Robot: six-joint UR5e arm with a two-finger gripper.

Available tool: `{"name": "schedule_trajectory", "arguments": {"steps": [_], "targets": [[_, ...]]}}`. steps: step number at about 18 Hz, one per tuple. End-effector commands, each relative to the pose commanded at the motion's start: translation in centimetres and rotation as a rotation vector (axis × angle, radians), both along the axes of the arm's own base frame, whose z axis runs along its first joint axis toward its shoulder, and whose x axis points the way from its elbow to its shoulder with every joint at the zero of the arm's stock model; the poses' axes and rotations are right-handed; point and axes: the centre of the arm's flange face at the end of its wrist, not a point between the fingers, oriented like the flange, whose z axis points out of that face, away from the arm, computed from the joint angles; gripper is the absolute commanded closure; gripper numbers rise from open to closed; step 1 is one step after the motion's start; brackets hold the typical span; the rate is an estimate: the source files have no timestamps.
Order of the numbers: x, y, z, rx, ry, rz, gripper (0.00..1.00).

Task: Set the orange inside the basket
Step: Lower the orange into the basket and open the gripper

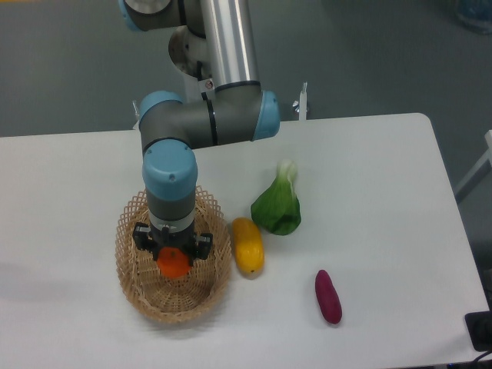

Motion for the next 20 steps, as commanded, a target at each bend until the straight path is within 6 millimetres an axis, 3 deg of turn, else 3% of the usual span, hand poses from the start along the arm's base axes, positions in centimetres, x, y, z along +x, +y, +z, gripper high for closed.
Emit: {"name": "schedule_trajectory", "arguments": {"steps": [2, 7, 8, 11, 17, 20], "targets": [[-0.1, 0.2, -1.2, -0.014, -0.009, -0.002, 0.32], [-0.2, 0.3, -1.8, -0.023, -0.015, -0.002, 0.31], [-0.2, 0.3, -1.8, -0.023, -0.013, -0.003, 0.28], [-0.5, 0.3, -1.5, -0.031, 0.015, 0.000, 0.00], [-0.8, 0.3, 0.4, -0.003, 0.034, -0.002, 0.00], [-2.0, 0.8, 1.9, 0.018, 0.061, 0.005, 0.00]]}}
